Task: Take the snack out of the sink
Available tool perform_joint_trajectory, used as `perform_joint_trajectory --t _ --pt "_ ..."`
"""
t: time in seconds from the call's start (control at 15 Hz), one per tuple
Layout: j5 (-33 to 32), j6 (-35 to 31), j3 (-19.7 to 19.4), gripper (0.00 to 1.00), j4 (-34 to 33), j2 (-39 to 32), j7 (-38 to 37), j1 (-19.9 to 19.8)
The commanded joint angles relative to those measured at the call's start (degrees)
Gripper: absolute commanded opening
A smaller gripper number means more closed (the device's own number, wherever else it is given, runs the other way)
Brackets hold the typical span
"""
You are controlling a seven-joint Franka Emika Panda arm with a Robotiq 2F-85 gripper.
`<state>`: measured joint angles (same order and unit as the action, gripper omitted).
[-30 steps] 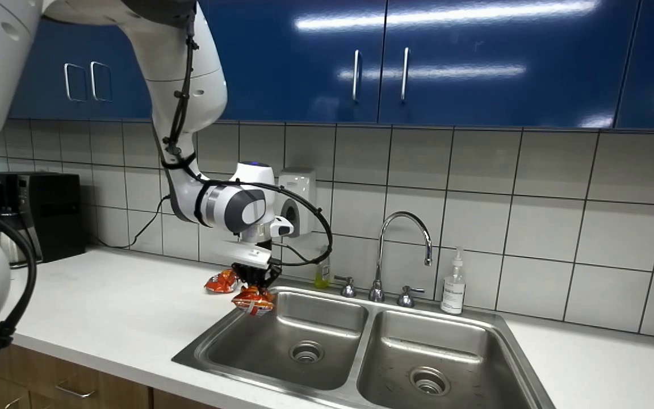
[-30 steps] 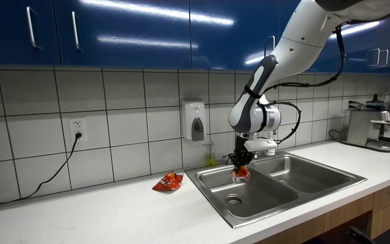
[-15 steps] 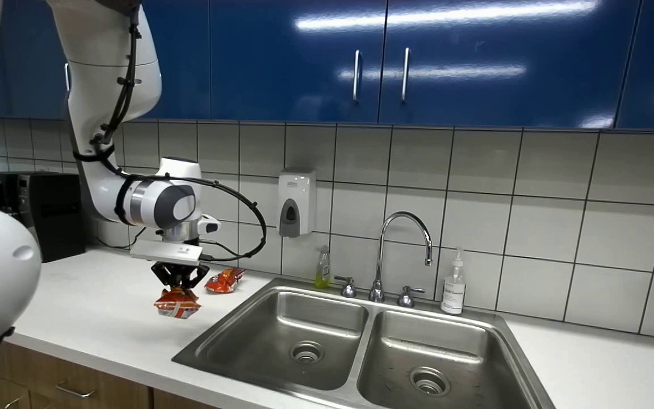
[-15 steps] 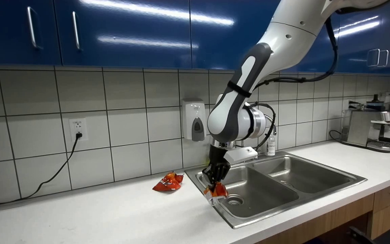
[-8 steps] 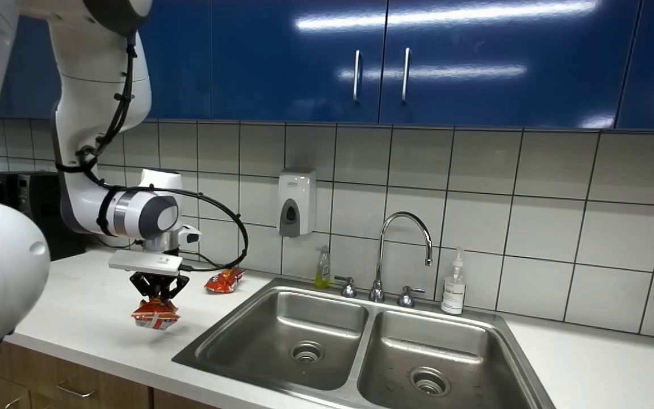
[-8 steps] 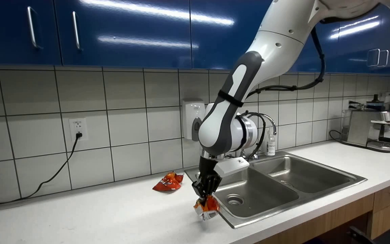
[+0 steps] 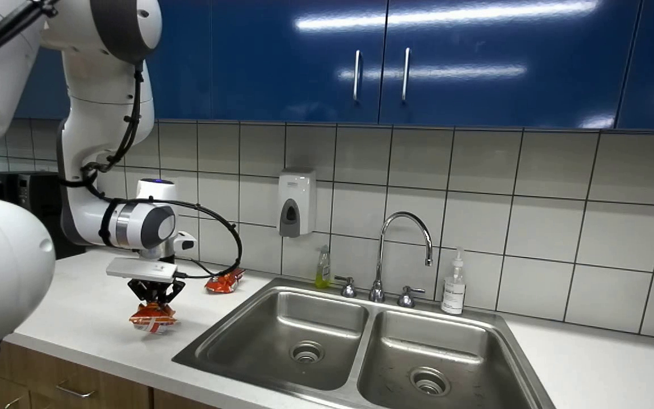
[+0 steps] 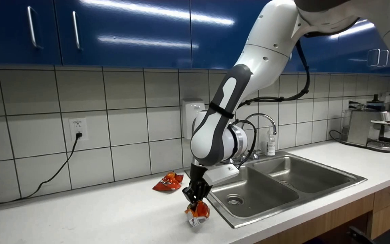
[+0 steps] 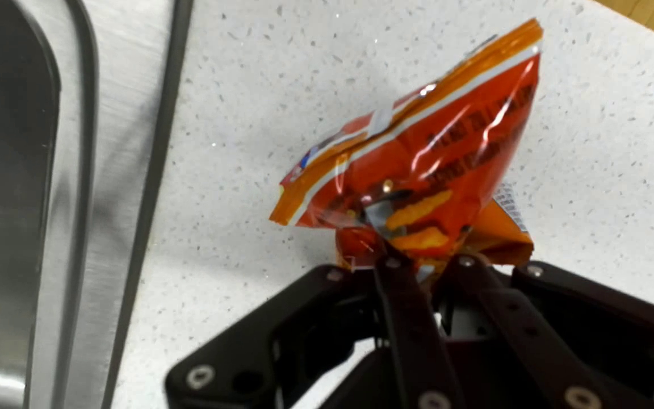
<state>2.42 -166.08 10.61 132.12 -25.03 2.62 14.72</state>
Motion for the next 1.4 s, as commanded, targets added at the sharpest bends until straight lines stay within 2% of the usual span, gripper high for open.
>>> perform_joint_trajectory --t 0.0,0.73,0.8,0.93,1.33 --pt "-2.91 -0.54 -2.41 0.03 -3.20 -2.33 -3.88 2.25" --pt "-4.41 -0.40 -5.72 0.03 -6.42 -5.59 -6.25 4.61" --pt "-4.47 -0.37 -5.93 0.31 -6.58 -5.73 -6.44 4.79" --pt "-4.60 -0.35 -6.30 0.42 -6.72 -5.78 -6.73 5.11" --pt "-4.16 0.16 -6.25 0.89 -5.80 -4.37 -6.45 4.56"
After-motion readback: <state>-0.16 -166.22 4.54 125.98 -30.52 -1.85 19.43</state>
